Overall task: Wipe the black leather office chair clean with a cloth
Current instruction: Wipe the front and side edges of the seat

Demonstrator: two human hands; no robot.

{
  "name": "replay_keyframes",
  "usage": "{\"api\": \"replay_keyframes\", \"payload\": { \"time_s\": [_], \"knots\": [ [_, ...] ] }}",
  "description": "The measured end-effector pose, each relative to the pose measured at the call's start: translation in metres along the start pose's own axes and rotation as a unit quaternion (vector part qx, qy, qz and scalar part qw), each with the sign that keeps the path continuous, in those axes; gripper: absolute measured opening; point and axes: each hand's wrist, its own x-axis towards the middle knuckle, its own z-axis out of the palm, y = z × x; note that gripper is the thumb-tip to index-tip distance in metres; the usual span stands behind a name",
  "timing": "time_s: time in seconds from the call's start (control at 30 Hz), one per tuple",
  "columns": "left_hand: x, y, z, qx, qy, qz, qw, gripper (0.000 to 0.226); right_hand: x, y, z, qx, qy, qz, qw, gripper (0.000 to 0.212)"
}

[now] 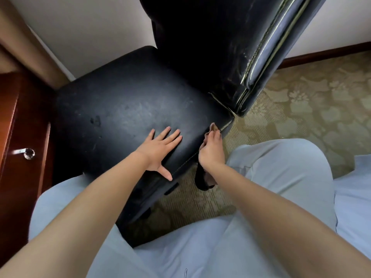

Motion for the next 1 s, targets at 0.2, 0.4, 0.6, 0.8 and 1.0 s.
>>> {"api": "replay_keyframes", "payload": {
  "time_s": [0.2,0.4,0.6,0.8,1.0],
  "knots": [
    [-0.002,-0.001,0.003,0.013,0.035,0.003,0.999,0.133,-0.084,-0.020,0.042,-0.012,-0.023,-0.068,0.997,0.062],
    [-0.026,-0.008,0.023,0.029,0.040,0.013,0.999,0.125,-0.041,-0.005,0.024,-0.030,-0.019,-0.053,0.998,0.059],
    [-0.033,-0.001,0.023,0.050,0.003,0.020,0.999,0.140,-0.043,-0.009,0.019,-0.049,0.003,-0.044,0.998,0.060],
    [-0.036,0.002,0.025,0.061,0.018,0.007,0.998,0.137,-0.103,-0.026,0.044,-0.033,-0.061,-0.102,0.992,0.059],
    [-0.053,0.001,0.034,0.068,0.001,0.027,0.997,0.140,-0.035,-0.015,0.016,-0.040,-0.032,-0.025,0.998,0.056]
  ]
}}
